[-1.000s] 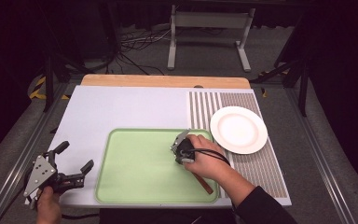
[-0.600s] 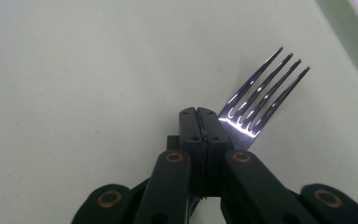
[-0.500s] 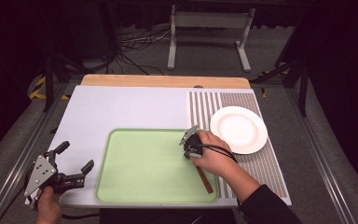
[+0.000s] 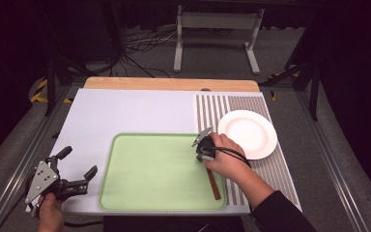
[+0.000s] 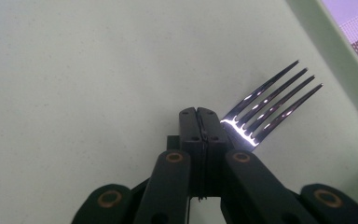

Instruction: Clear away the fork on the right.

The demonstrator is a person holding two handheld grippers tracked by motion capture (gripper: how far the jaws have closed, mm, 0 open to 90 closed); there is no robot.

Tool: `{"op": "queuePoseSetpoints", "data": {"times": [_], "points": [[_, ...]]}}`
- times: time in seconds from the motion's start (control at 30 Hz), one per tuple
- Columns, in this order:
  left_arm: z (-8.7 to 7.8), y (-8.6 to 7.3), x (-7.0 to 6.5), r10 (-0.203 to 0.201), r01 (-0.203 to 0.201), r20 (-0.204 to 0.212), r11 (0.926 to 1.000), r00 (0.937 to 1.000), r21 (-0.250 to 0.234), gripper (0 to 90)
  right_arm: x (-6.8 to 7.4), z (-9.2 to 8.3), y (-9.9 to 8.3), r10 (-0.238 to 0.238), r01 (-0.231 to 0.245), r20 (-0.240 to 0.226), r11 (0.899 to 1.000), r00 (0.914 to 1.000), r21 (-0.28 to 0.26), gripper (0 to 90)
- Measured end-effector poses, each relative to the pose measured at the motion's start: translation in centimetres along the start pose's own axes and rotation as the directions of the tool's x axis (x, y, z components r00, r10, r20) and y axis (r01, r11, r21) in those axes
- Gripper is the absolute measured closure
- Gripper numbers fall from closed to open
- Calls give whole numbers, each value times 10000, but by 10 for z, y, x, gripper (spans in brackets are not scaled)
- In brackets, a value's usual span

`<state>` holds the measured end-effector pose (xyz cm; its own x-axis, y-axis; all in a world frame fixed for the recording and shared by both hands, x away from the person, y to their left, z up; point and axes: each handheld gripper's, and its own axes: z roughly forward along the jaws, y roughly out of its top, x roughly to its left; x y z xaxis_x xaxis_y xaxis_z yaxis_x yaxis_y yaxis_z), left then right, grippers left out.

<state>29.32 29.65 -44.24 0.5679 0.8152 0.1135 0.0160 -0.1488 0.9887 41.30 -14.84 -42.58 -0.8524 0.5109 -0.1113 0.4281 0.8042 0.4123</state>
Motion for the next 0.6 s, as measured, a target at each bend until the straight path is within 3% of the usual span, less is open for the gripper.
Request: {"op": "queuePoseSetpoints", "data": {"times": [0.6], "points": [[0,0,0,-27,27,24,10000,10000,32,0,-13,-5,-11,665,-674,342,9974,9972,255,900]]}}
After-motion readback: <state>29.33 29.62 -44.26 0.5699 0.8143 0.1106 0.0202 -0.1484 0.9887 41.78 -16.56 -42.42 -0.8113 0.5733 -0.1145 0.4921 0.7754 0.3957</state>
